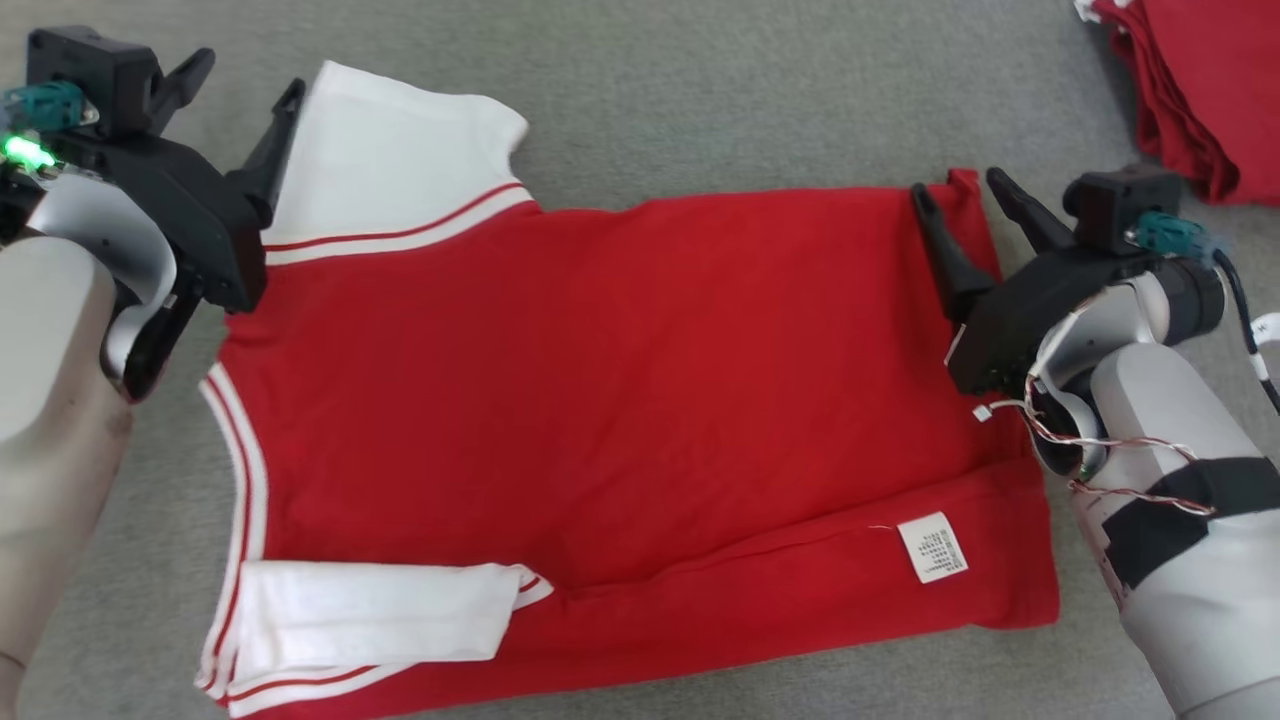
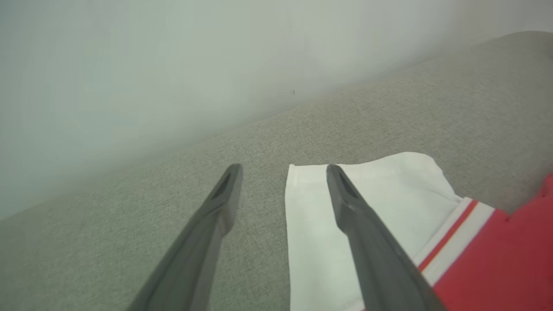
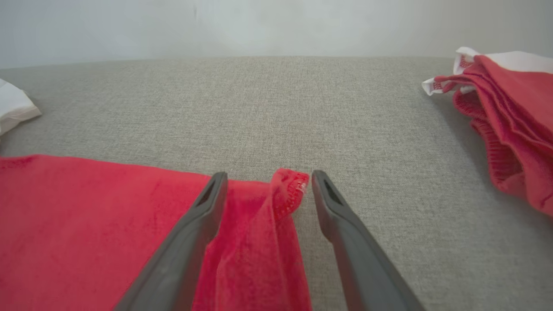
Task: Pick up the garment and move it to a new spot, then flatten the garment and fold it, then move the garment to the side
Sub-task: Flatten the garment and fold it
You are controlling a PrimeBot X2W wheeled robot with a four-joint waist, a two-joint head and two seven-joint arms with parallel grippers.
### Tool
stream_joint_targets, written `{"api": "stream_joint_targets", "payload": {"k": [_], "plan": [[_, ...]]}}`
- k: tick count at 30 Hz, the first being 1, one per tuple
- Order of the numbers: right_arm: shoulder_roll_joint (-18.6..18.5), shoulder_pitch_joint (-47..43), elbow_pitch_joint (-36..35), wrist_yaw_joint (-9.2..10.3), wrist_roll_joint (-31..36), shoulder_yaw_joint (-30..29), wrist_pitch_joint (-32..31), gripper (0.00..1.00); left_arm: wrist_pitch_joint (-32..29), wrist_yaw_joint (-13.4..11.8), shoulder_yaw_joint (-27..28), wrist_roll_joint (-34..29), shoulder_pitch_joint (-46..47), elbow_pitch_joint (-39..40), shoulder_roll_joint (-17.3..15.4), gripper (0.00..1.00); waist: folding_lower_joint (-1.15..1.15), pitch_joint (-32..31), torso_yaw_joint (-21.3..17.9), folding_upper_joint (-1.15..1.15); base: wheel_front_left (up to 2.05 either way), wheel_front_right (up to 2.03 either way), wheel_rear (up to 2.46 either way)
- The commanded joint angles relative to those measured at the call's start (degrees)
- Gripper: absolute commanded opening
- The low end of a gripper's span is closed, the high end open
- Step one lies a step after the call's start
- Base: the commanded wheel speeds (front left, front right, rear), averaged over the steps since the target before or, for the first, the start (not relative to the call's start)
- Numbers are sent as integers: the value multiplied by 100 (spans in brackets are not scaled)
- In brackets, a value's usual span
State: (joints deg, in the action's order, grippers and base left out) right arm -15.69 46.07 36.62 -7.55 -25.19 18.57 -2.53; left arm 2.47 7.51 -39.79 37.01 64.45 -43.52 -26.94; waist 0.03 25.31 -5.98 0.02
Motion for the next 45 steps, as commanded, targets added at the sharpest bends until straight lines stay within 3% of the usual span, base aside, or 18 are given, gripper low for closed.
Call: {"api": "stream_joint_targets", "payload": {"k": [1,15,18,19,20,21,28,39,45], "plan": [[39,104,47,17,-49,65,16,100,18,-12,-92,106,147,-91,-50,100,-3,263,-287,-2,0,0,0],[106,612,275,17,-396,842,-25,100,88,-12,-953,776,662,-982,-156,100,-3,495,-565,-2,0,0,0],[87,668,296,16,-505,967,-12,87,50,-12,-1069,945,712,-1141,-104,100,-3,525,-600,-2,0,0,0],[76,683,302,16,-538,995,-3,44,0,-12,-1142,983,705,-1173,-78,66,-3,534,-608,-2,0,0,0],[60,697,305,17,-569,1024,17,38,-3,-11,-1211,1033,705,-1200,-60,41,-3,540,-610,-2,0,0,0],[56,729,281,17,-610,1039,60,21,16,-11,-1265,1077,710,-1222,-46,0,-3,547,-606,-2,0,0,0],[-121,786,271,17,-749,1059,432,0,405,-11,-1518,1381,764,-1166,-24,0,-3,416,-406,-2,0,0,0],[-319,220,442,16,-1039,1040,1143,0,1245,-11,-1453,1967,354,-223,-222,0,-3,-258,68,-2,0,0,0],[-445,-127,544,17,-1118,958,1512,0,1268,-13,-853,1857,-402,912,-399,0,-3,-464,274,-2,0,0,0]]}}
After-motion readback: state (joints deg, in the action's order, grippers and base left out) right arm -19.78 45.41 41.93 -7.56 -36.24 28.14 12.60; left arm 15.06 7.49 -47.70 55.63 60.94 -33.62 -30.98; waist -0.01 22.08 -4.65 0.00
